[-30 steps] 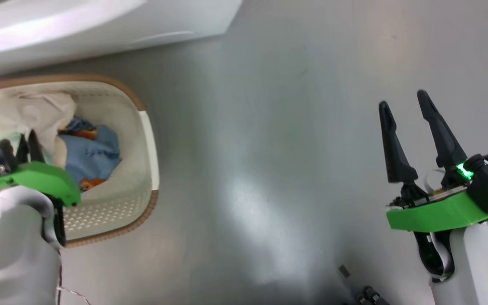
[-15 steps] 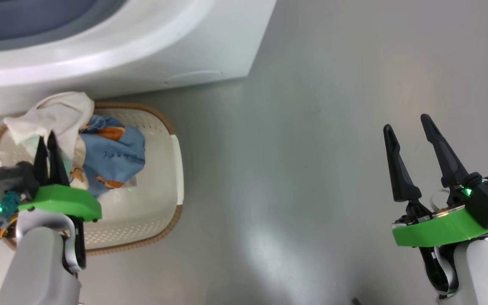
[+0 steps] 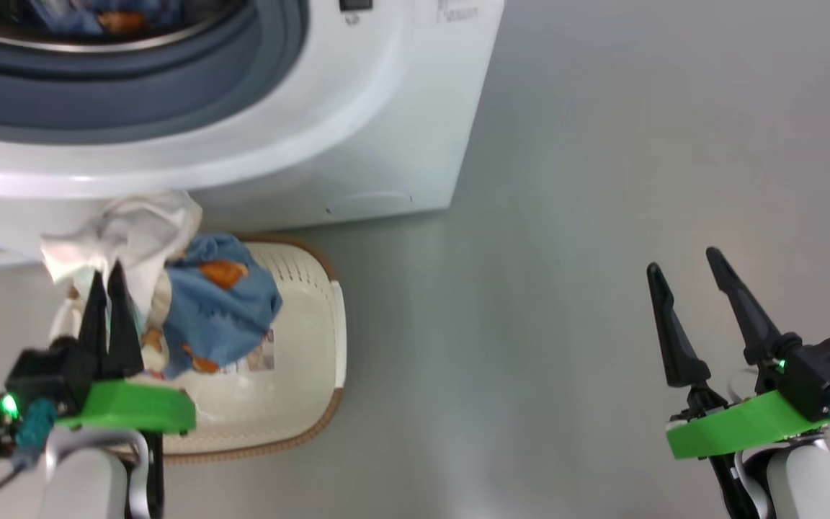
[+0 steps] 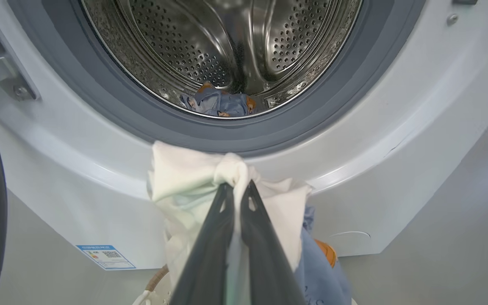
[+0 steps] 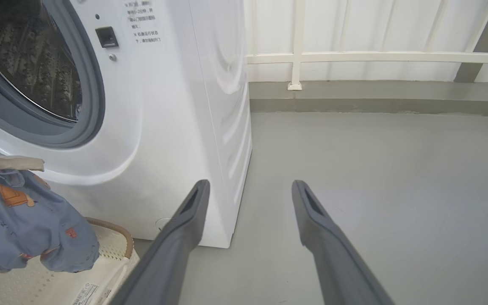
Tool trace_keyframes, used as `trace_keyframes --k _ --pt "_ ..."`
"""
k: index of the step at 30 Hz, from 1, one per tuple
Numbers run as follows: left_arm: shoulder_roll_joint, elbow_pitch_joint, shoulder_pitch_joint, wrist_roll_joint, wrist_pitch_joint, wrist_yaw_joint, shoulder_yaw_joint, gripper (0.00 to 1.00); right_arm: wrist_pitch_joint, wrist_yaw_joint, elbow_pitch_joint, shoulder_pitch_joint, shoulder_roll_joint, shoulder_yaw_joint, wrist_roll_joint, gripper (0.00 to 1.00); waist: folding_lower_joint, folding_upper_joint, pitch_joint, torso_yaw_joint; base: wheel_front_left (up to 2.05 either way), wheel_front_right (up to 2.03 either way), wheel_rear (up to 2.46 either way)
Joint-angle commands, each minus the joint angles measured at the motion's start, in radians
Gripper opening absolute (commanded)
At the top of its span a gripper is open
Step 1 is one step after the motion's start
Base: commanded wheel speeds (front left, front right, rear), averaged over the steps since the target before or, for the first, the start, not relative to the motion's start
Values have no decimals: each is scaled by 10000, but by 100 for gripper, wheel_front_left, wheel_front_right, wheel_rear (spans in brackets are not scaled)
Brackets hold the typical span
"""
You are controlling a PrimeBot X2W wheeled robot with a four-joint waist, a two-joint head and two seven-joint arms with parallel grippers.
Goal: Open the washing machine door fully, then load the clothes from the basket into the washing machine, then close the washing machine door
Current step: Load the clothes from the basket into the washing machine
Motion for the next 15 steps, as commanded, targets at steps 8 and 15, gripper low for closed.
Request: trace_keyframes --k 8,15 --pt "253 -1275 1358 171 -79 -49 194 0 -118 87 48 735 44 286 -124 100 1 -1 -1725 336 0 0 0" --pt "309 -1628 2125 64 148 -159 30 0 -103 87 163 1162 144 267 -156 100 1 -1 -2561 394 0 0 0"
